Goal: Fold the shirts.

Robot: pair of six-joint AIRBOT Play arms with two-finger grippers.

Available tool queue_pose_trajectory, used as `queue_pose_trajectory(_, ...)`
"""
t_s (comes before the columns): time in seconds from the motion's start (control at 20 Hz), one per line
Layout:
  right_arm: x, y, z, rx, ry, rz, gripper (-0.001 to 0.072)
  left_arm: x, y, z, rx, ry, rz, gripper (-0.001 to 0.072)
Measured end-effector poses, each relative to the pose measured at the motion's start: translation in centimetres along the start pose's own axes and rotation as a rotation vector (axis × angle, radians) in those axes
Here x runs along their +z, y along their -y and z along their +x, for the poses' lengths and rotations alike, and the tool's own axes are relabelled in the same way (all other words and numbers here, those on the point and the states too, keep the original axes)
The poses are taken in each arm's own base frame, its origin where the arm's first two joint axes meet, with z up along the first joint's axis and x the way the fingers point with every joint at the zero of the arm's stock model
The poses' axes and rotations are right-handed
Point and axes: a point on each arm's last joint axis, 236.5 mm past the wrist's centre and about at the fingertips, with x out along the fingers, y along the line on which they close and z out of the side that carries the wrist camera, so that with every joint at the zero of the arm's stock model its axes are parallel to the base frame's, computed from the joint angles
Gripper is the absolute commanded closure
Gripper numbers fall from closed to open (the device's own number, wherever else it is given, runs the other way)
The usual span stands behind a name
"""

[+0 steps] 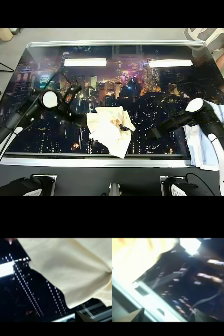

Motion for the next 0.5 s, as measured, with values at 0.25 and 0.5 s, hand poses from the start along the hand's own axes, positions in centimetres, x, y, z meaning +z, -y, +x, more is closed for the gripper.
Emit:
queue_pose_trajectory(0.25,-0.8,-2.0,3.2,0.025,-0.067,-0.074,0.003,-2.9,1.9,4.9,-0.13,-0.021,-0.079,0.0126)
queue_pose_trajectory(0.5,-1.4,-1.8,4.9,0.042,-0.115,-0.07,0.003,-1.7,4.1,7.2,-0.2,0.066,-0.108,0.0225)
